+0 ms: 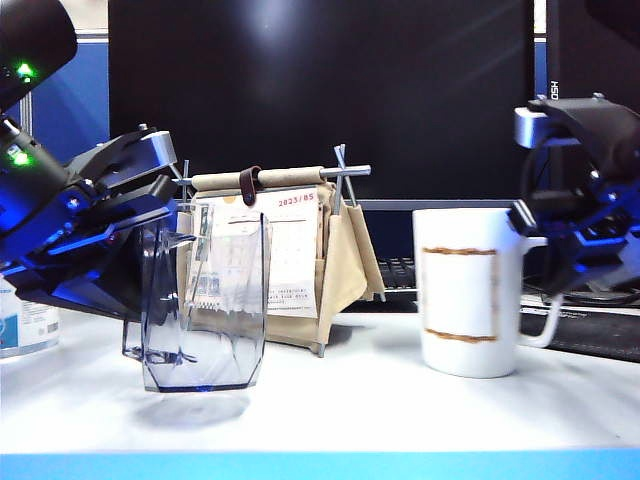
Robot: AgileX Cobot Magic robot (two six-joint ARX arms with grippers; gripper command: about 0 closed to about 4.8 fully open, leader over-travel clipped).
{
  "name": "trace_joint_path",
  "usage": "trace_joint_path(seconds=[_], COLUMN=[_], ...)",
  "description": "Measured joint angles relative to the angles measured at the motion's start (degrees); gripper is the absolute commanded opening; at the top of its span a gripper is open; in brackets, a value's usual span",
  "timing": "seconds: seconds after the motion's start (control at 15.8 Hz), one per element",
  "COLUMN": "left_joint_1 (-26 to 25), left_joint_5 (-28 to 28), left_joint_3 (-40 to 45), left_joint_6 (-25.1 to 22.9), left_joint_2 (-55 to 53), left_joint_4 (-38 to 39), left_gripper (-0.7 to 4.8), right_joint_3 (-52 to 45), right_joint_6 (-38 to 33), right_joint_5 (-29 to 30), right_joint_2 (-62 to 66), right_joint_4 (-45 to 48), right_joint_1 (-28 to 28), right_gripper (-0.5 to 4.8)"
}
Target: Swap the positions of the transparent plastic cup and the white ceramic cup.
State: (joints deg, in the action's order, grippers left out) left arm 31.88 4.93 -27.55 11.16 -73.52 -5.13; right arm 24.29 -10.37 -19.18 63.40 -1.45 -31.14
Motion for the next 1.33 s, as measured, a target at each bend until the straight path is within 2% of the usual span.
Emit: trace_joint_path(seconds=[0.19,0.32,0.38,0.7,0.76,0.82,1.01,1.14,1.2,1.33], left_joint_1=[0.0,0.0,0.0,0.0,0.0,0.0,0.0,0.0,0.0,-0.3], left_joint_5=[0.0,0.0,0.0,0.0,0.0,0.0,0.0,0.0,0.0,0.0], left_joint_3=[0.0,0.0,0.0,-0.1,-0.1,-0.1,-0.1,-0.1,-0.1,-0.1], left_joint_6=[0.0,0.0,0.0,-1.0,-1.2,-1.3,-1.4,-1.5,-1.5,-1.5], left_joint_2=[0.0,0.0,0.0,0.9,1.2,1.5,2.6,2.8,2.9,2.9], left_joint_4=[0.0,0.0,0.0,0.0,0.0,0.1,0.3,0.4,0.4,0.5], left_gripper=[-0.06,-0.06,-0.06,-0.06,-0.06,-0.06,-0.06,-0.06,-0.06,-0.06], right_joint_3=[-0.2,-0.3,-0.3,-0.3,-0.3,-0.3,-0.3,-0.3,-0.3,-0.3], right_joint_6=[0.8,1.3,1.4,2.9,3.0,3.0,4.6,4.7,4.7,5.6], right_joint_5=[0.2,0.3,0.4,1.4,1.4,1.6,1.0,1.1,0.9,0.2], right_joint_2=[0.5,0.5,0.5,3.7,5.6,6.8,8.0,8.0,8.0,8.0], right_joint_4=[0.7,3.2,4.0,5.6,6.7,7.7,9.1,9.0,8.9,8.3], right_joint_1=[2.8,4.4,4.8,4.9,4.9,4.9,5.8,6.9,7.2,8.5], right_gripper=[2.09,1.54,1.44,1.34,0.68,0.5,0.49,0.53,0.82,2.13])
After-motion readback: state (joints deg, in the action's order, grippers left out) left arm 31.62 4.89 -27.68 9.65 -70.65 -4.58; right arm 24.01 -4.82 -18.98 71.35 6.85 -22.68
